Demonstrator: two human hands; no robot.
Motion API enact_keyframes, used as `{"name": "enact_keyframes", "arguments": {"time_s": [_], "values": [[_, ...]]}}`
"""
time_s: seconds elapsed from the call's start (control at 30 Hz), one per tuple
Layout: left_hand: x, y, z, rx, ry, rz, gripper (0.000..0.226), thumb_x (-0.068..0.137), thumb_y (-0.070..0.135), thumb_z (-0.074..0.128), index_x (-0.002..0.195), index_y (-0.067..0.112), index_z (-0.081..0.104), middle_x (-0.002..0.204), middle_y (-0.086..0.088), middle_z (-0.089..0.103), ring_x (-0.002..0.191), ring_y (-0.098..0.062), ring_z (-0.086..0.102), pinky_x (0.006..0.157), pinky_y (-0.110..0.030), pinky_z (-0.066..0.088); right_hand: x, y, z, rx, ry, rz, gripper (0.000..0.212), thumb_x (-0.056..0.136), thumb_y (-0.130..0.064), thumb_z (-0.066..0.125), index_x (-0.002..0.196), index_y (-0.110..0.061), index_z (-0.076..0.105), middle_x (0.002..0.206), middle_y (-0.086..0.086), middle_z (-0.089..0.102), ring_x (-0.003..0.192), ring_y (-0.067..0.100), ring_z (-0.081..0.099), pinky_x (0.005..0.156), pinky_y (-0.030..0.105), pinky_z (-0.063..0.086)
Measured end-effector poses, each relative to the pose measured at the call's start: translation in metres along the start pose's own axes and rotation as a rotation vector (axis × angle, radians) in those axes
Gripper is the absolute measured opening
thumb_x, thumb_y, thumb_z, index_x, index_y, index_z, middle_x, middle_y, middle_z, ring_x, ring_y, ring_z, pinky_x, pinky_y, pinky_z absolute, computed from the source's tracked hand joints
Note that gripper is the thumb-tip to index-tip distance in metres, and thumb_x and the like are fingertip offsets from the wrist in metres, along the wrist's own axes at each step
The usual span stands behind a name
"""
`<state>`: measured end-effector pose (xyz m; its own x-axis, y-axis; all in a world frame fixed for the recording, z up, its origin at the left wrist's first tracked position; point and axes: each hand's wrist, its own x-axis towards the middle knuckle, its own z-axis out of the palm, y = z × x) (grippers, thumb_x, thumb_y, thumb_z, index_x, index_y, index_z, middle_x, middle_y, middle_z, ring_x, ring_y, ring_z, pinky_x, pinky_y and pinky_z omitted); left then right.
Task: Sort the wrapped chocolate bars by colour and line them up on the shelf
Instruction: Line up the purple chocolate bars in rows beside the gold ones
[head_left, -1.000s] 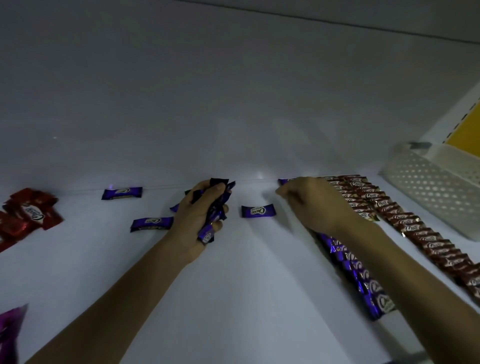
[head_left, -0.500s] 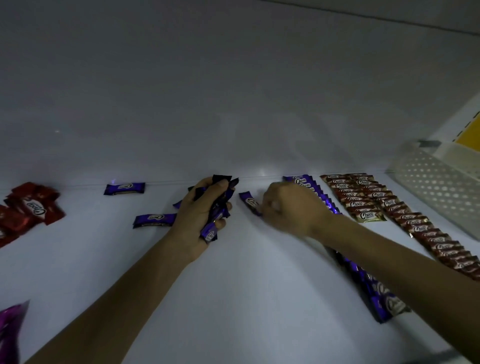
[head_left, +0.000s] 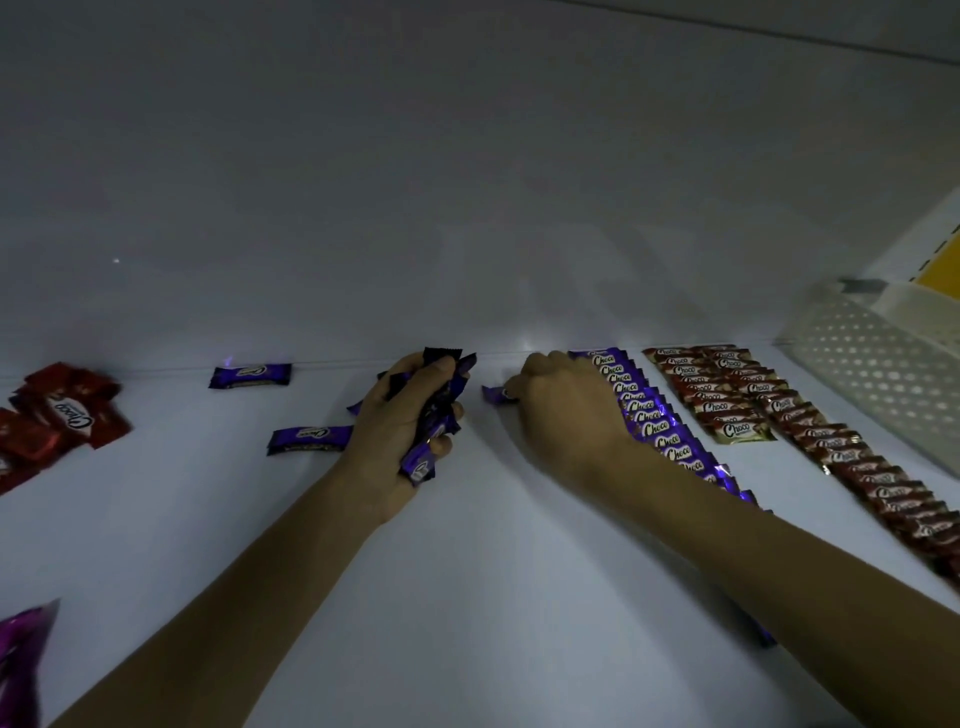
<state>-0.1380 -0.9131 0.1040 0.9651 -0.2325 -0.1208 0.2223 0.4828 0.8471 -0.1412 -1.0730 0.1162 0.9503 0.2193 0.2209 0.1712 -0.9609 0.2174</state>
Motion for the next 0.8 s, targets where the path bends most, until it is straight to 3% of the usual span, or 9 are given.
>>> {"name": "enact_keyframes", "arguments": {"time_s": [0.17,0.3,0.47,0.6,0.73,0.8], "values": [[-0.001,0.000,0.000,-0.007,-0.007,0.004,0.011,0.093,0.019,0.053,0.102,0.016,0.060,0.092,-0.005,0.062,0.053,-0.007,0.054,0.034,-0.015,0.036,-0.008,-0.020,0.002,0.126,-0.174,0.105,0.046,0.100,-0.042,0.032,0.129,-0.010,0.047,0.124,0.009,0.049,0.112,0.027,0.050,0.074,0.030,0.030],[-0.002,0.001,0.001,-0.006,-0.001,0.006,0.008,0.094,0.018,0.053,0.096,0.017,0.061,0.089,-0.003,0.063,0.052,-0.007,0.055,0.034,-0.015,0.036,0.006,-0.011,0.009,0.077,-0.244,0.188,0.060,0.098,-0.052,0.026,0.132,-0.006,0.045,0.130,0.010,0.044,0.120,0.027,0.043,0.096,0.037,0.035],[-0.002,0.002,0.001,-0.006,-0.007,-0.005,0.008,0.094,0.018,0.053,0.097,0.016,0.059,0.088,-0.002,0.063,0.052,-0.006,0.054,0.034,-0.015,0.036,0.019,0.002,0.019,0.075,-0.235,0.237,0.065,0.097,-0.054,0.024,0.136,-0.005,0.042,0.135,0.013,0.041,0.125,0.029,0.040,0.103,0.040,0.032],[-0.003,0.002,0.002,0.004,-0.016,-0.010,0.008,0.095,0.018,0.052,0.096,0.017,0.060,0.088,-0.001,0.063,0.052,-0.006,0.054,0.034,-0.014,0.035,0.025,0.007,0.024,0.055,-0.205,0.229,0.066,0.097,-0.056,0.023,0.132,-0.006,0.048,0.131,0.013,0.042,0.122,0.029,0.042,0.101,0.040,0.035],[-0.002,0.001,0.001,-0.007,-0.024,-0.030,0.009,0.094,0.019,0.052,0.097,0.017,0.060,0.091,-0.002,0.065,0.053,-0.006,0.053,0.034,-0.014,0.035,0.028,0.010,0.022,0.031,-0.183,0.221,0.053,0.099,-0.046,0.030,0.125,-0.006,0.053,0.127,0.014,0.044,0.117,0.030,0.045,0.094,0.039,0.039],[-0.001,0.001,0.000,-0.015,-0.032,-0.042,0.011,0.095,0.019,0.051,0.100,0.016,0.060,0.093,-0.003,0.064,0.053,-0.006,0.053,0.034,-0.014,0.035,0.028,0.012,0.018,0.171,-0.044,0.188,0.040,0.099,-0.039,0.035,0.108,-0.011,0.062,0.113,0.013,0.052,0.104,0.029,0.051,0.086,0.037,0.041]]}}
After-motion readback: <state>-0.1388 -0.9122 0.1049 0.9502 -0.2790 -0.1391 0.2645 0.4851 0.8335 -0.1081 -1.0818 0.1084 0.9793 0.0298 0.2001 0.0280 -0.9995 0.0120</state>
